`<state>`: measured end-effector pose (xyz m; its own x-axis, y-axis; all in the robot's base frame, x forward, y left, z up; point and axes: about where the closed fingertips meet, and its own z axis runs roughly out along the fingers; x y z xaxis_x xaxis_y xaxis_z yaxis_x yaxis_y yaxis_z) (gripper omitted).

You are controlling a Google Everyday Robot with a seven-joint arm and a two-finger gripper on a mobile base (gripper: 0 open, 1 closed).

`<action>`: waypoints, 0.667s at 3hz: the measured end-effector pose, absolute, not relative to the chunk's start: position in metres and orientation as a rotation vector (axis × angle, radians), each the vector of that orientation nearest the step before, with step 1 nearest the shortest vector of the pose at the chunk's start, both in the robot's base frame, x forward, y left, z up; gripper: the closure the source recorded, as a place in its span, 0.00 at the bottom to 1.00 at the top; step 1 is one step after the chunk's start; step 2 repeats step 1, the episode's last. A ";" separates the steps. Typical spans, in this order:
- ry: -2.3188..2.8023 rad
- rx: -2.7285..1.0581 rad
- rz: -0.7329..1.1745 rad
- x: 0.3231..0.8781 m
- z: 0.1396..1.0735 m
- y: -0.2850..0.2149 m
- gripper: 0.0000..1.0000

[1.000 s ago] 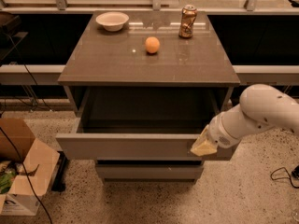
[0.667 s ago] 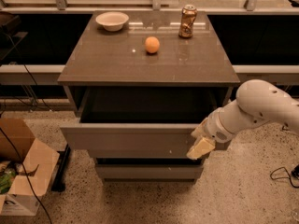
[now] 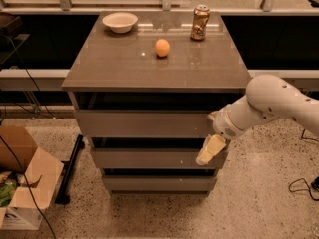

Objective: Close top drawer

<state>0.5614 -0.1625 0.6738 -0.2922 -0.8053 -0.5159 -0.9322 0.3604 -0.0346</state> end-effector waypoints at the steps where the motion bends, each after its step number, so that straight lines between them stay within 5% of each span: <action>1: 2.174 -1.508 0.378 0.564 0.675 -0.162 0.00; 2: 2.174 -1.508 0.378 0.564 0.675 -0.162 0.00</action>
Offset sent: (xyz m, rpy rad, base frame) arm 0.0000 0.0000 0.0000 0.0000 0.0000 0.0000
